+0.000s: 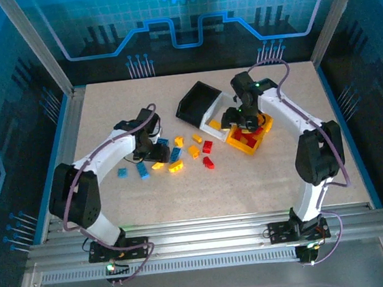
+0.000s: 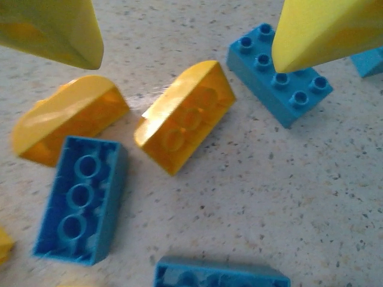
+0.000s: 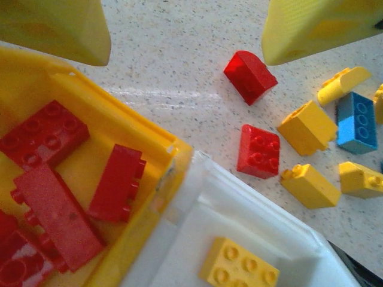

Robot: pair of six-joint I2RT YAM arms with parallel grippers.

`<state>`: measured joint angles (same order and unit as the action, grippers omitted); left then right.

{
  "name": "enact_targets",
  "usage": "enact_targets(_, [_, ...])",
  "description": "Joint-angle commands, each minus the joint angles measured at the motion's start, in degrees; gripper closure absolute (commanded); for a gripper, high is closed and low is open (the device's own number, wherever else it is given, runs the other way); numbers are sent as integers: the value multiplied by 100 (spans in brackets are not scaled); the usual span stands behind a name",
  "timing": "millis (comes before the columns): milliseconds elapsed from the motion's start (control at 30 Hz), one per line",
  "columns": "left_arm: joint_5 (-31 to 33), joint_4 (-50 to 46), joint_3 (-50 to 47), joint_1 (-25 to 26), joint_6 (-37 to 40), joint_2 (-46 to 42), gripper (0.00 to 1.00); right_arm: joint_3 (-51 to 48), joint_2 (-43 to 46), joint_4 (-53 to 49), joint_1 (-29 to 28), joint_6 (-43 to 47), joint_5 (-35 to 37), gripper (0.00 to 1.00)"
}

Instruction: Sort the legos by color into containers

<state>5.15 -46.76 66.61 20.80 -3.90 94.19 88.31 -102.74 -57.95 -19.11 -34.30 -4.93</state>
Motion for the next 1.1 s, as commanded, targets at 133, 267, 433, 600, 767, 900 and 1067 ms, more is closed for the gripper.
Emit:
enact_targets(133, [293,166,-232,37,679,254,25,-42,269,-144,-193,-173,83,32])
enact_targets(267, [325,359,-229,47,731,499,25,-178,416,-188,-320,-247,168,31])
enact_targets(433, [382,475,-148,38,776,838,29,-491,607,-172,-406,-329,236,32])
enact_targets(600, [434,627,-133,30,733,1120,35,-708,822,-203,-466,-382,321,32])
enact_targets(767, [339,724,-103,20,759,1327,43,-827,998,-249,-523,-458,400,32])
enact_targets(900, [166,721,-76,-38,666,1374,55,-920,1119,-269,-540,-528,453,32])
enact_targets(1067, [-227,684,-88,-153,455,1227,72,-1024,1204,-249,-617,-637,533,32])
